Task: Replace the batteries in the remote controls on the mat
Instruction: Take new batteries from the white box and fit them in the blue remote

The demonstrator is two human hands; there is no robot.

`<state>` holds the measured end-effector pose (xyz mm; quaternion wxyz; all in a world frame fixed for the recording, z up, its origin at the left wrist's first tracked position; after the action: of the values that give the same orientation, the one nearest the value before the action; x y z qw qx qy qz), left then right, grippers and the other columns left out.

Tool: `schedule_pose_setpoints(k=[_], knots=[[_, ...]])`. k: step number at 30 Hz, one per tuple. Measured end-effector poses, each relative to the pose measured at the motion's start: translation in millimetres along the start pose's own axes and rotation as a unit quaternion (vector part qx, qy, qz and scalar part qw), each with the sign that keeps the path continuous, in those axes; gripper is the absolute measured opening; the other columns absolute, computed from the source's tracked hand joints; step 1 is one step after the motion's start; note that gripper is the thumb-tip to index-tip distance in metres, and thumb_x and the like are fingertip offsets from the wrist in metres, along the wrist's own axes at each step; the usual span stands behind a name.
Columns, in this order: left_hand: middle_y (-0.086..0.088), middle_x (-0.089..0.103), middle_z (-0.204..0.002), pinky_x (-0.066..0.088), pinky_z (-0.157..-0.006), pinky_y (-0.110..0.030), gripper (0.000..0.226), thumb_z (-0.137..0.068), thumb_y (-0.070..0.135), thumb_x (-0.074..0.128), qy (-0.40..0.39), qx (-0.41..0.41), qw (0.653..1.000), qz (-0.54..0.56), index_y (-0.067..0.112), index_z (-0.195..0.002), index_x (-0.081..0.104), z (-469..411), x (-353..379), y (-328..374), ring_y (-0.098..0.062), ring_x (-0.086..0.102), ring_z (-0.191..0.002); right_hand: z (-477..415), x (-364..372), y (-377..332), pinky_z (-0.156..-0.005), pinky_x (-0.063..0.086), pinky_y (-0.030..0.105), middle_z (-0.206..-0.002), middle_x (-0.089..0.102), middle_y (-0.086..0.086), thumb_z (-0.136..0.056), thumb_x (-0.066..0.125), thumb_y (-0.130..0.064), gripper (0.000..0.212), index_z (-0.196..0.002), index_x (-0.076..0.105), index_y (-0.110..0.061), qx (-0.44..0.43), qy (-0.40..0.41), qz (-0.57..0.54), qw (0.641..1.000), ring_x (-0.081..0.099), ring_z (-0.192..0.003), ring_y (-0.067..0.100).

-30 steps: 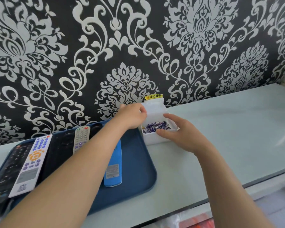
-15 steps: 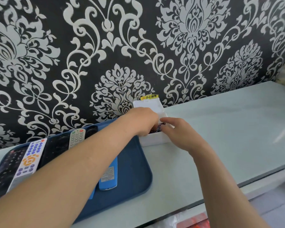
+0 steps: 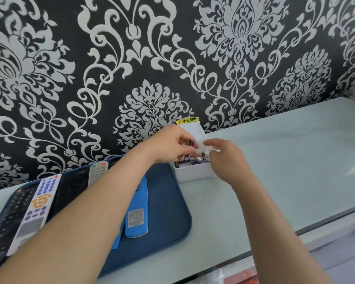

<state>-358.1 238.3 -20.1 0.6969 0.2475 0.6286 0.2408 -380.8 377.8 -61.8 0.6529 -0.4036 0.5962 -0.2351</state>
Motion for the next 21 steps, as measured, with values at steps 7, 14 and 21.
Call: schedule_pose_setpoints(k=[7, 14, 21], knots=[[-0.006, 0.071, -0.081, 0.042, -0.047, -0.014, 0.015, -0.096, 0.005, 0.051, 0.128, -0.031, 0.835, 0.535, 0.009, -0.103, 0.063, 47, -1, -11, -0.008, 0.053, -0.055, 26, -11, -49, -0.053, 0.041, 0.021, -0.069, 0.064, 0.002, -0.093, 0.052, -0.007, 0.020, -0.092, 0.070, -0.015, -0.009, -0.031, -0.315, 0.949, 0.051, -0.052, 0.010], [-0.004, 0.069, -0.079, 0.051, -0.058, -0.016, 0.018, -0.098, 0.016, 0.050, 0.275, -0.050, 0.761, 0.585, 0.009, -0.096, 0.067, 106, -15, -43, -0.008, 0.058, -0.059, 57, 43, -92, -0.050, 0.046, 0.018, -0.063, 0.063, 0.000, -0.094, 0.062, -0.011, 0.018, -0.110, 0.064, -0.019, -0.104, -0.167, -0.267, 0.943, 0.059, -0.051, 0.010], [-0.006, 0.060, -0.067, 0.056, -0.059, -0.022, 0.018, -0.100, 0.008, 0.044, 0.347, -0.052, 0.547, 0.760, 0.004, -0.105, 0.060, 164, -39, -92, -0.015, 0.059, -0.071, 75, 108, -83, -0.090, 0.044, 0.039, -0.126, 0.055, 0.013, -0.092, 0.049, -0.059, 0.062, -0.133, 0.043, -0.012, -0.117, -0.199, 0.272, 0.934, 0.054, -0.117, 0.032]])
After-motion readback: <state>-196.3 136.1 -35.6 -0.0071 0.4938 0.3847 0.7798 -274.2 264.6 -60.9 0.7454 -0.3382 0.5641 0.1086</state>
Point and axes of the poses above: each hand's wrist, its own z-axis away from the middle knuckle, its own x-axis out of the palm, y = z × x, the point moved 6 cm from there along -z, towards the middle knuckle
